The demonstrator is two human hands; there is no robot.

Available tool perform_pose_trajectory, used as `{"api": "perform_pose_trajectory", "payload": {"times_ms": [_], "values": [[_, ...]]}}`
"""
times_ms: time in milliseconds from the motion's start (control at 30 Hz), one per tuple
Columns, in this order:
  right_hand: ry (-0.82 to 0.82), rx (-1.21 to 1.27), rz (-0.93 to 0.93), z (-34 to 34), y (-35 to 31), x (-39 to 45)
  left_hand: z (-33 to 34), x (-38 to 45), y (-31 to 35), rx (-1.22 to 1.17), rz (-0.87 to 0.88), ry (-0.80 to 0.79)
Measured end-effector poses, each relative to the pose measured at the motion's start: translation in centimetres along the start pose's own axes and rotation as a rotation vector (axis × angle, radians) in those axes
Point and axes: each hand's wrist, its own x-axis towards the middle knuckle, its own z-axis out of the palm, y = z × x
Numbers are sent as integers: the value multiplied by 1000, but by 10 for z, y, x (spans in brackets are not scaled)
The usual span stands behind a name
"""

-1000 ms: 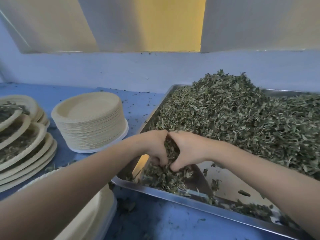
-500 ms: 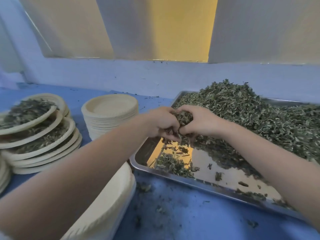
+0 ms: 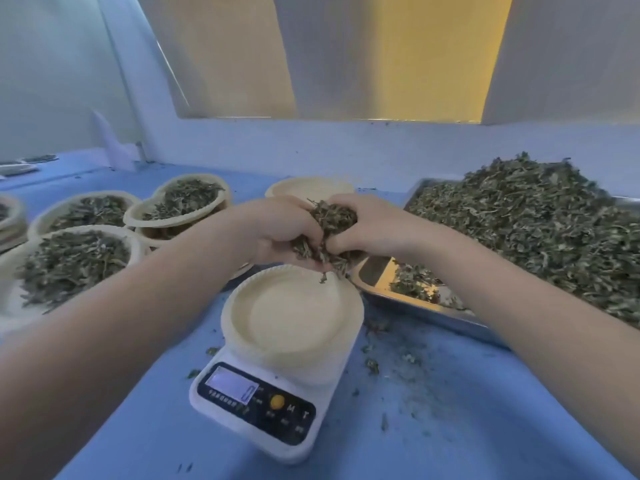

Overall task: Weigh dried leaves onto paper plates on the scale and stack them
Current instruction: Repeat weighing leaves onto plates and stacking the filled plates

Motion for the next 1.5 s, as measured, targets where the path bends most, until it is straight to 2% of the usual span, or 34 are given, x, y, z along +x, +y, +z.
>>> {"api": "perform_pose_trajectory", "payload": {"times_ms": [67, 233, 433, 700, 967, 1333, 1400, 1500], "values": [[-95, -12, 4, 18, -5, 3, -15, -16, -11, 30, -40, 9], [-347, -277, 63, 26, -7, 4, -36, -39, -23, 271, -182, -23], [-312, -313, 46, 7, -15, 4, -55, -47, -4, 320, -143, 67], [-215, -344, -42, 23, -7, 5, -49, -36, -29, 484, 28, 132], [-94, -297, -128, 33, -1, 6, -48, -30, -48, 504, 178, 244], [-77, -277, -141, 29, 5, 3, -50, -25, -48, 485, 246, 278], [-73, -319, -139, 30, 6, 3, -48, -23, -49, 476, 254, 290], [-95, -557, -175, 40, 4, 5, -44, -19, -52, 457, 257, 341]]}}
